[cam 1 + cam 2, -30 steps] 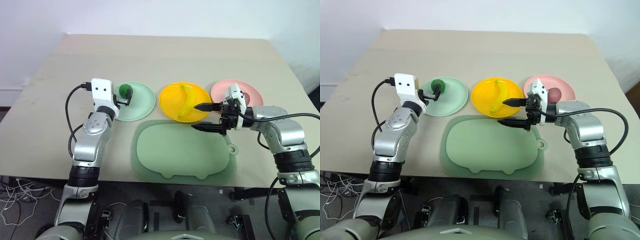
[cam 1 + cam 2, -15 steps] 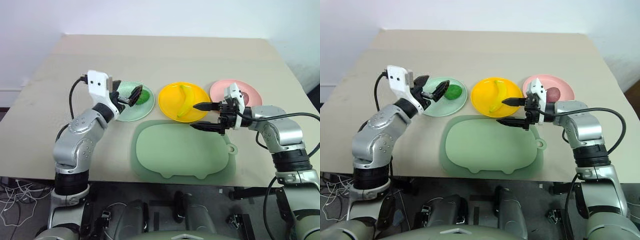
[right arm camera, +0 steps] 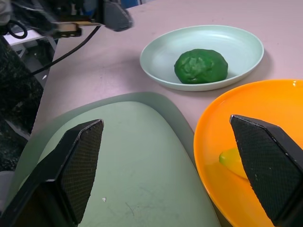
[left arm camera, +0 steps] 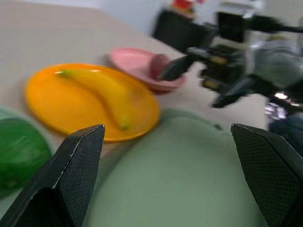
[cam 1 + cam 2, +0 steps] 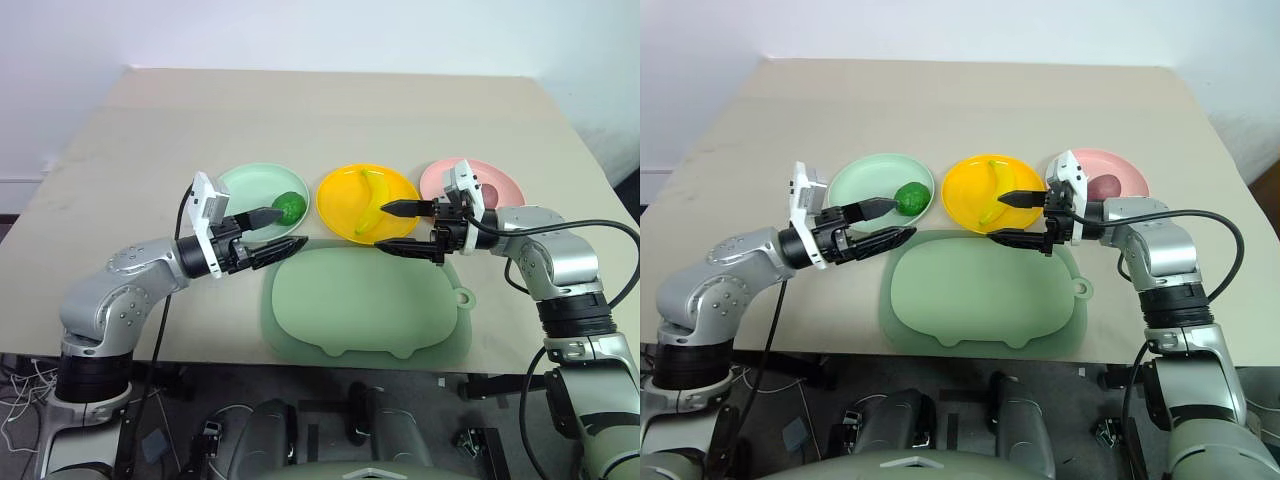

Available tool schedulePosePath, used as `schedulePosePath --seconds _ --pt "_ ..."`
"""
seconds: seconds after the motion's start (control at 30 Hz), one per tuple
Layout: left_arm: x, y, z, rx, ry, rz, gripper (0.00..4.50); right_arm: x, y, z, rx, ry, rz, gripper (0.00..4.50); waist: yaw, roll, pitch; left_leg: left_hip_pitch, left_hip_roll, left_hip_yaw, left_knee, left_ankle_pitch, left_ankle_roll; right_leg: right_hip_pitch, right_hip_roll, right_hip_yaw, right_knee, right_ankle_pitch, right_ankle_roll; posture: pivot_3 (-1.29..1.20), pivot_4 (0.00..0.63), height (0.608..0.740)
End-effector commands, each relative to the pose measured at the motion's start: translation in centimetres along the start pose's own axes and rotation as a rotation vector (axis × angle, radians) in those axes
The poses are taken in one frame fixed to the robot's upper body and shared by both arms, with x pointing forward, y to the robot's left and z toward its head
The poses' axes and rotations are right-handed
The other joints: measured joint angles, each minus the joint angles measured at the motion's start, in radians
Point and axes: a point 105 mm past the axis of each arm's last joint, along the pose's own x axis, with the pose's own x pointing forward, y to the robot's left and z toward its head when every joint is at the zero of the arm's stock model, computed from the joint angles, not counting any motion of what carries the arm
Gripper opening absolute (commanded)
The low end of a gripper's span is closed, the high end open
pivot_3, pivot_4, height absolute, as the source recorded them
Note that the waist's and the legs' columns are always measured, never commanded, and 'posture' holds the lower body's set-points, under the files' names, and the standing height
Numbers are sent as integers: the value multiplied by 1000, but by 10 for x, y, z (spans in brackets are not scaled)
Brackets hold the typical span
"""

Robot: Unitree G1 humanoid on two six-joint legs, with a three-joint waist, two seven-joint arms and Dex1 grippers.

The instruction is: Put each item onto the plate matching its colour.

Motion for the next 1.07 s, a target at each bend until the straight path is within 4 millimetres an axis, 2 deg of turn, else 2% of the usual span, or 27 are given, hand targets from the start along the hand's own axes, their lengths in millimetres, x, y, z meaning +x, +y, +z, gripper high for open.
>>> schedulePosePath --seconds 0.03,0.17,0.27,0.4,0.57,0.73,0.87,1.07 --pt "-4 -14 5 70 -9 -130 4471 -3 1 11 -30 -19 1 4500 1 0 0 0 0 0 0 0 0 0 0 0 0 0 0 0 150 740" --pt "-12 -15 3 131 -16 -191 4471 -3 4 13 -28 -17 21 4500 0 0 0 0 0 0 0 0 0 0 0 0 0 0 0 0 150 740" --pt "-19 -15 -8 168 53 -211 4471 -3 7 15 -31 -16 39 4500 0 0 0 0 0 0 0 0 1 0 0 0 0 0 0 0 150 740" --pt "-27 -17 2 194 33 -237 4471 3 8 13 -37 -14 53 4500 2 0 0 0 0 0 0 -1 1 0 0 0 -1 0 0 0 150 740" --pt "-30 -12 6 219 28 -205 4471 12 9 21 -50 -46 75 4500 0 0 0 0 0 -1 0 -1 1 0 0 0 -1 0 0 0 150 740" --pt "-41 -15 2 199 49 -211 4471 22 12 24 -58 -56 94 4500 -1 0 0 0 0 -1 0 -1 1 0 0 0 0 0 0 0 150 740" --pt "-51 -16 6 184 69 -199 4471 25 10 30 -61 -81 99 4500 0 1 0 -1 1 -1 0 -1 1 -1 0 0 0 0 0 0 150 740" --pt "-60 -23 8 161 58 -197 4471 31 11 28 -57 -74 126 4500 -1 1 0 -1 1 -2 -1 -1 1 -1 0 0 0 0 0 0 150 740"
